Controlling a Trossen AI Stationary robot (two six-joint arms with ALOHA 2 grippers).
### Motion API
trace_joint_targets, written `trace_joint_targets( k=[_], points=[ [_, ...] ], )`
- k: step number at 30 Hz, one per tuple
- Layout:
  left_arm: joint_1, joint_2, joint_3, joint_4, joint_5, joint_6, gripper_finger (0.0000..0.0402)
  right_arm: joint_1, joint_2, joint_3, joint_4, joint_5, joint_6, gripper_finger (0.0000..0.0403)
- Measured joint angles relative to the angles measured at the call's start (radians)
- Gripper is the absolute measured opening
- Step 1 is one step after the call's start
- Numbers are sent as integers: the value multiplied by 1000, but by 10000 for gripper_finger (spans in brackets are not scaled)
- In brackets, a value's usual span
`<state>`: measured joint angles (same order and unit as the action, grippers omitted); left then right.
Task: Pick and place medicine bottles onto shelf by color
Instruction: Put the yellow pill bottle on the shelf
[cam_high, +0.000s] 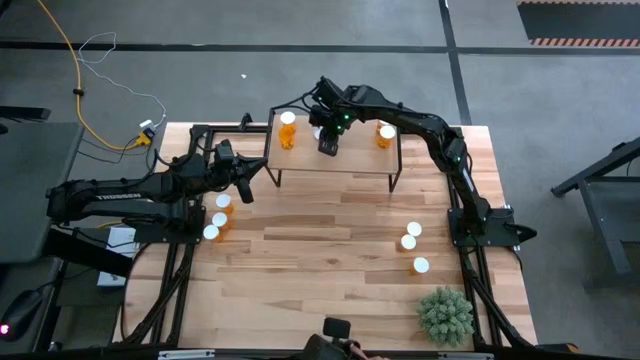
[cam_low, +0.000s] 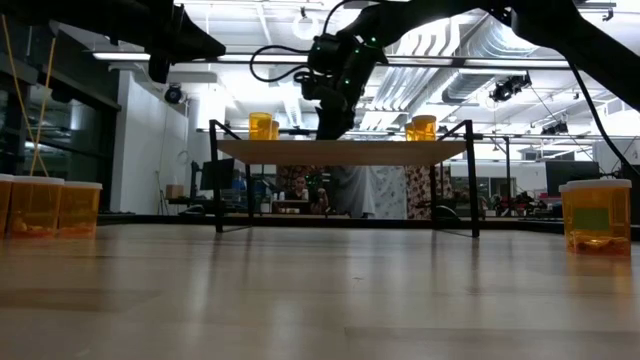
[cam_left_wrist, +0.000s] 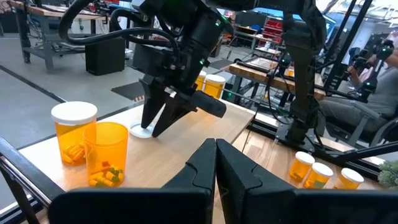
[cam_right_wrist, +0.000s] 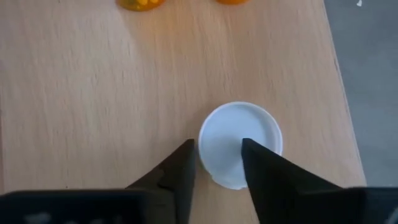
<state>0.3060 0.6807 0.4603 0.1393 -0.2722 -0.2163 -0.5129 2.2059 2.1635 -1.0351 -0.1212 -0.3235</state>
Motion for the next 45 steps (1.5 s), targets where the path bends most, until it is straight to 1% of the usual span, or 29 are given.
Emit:
trace_joint_targets(
  k=[5, 7, 10, 14, 20, 25, 28, 32, 40, 45],
  points=[
    [0, 0, 0, -1, 0, 1, 1, 0, -1, 0, -9, 8, -23, 26],
    [0, 0, 0, -2, 0, 0, 1, 0, -1, 0, -13, 15, -26, 7],
    [0, 0, 0, -3, 0, 0, 1, -2, -1, 4, -20, 15, -25, 11],
    [0, 0, 0, -3, 0, 0, 1, -2, -2, 29, -42, 8, -25, 2],
    [0, 0, 0, -4, 0, 1, 1, 2, -7, 108, -118, -16, -23, 1],
    [0, 0, 0, -11, 2, 0, 1, 21, -7, 179, -200, -73, -17, 1],
    [-3, 0, 0, -23, 42, 5, 1, 38, -16, 184, -272, -148, -5, 0],
    [-20, 0, 0, -14, 69, 14, 1, 82, -42, 153, -360, -210, 1, 0],
    [-68, -1, 0, 26, 70, 39, 1, 212, -74, 151, -352, -284, -9, 0],
    [-95, 0, 0, 25, 69, 73, 1, 268, -95, 150, -363, -291, 9, 0]
  ],
)
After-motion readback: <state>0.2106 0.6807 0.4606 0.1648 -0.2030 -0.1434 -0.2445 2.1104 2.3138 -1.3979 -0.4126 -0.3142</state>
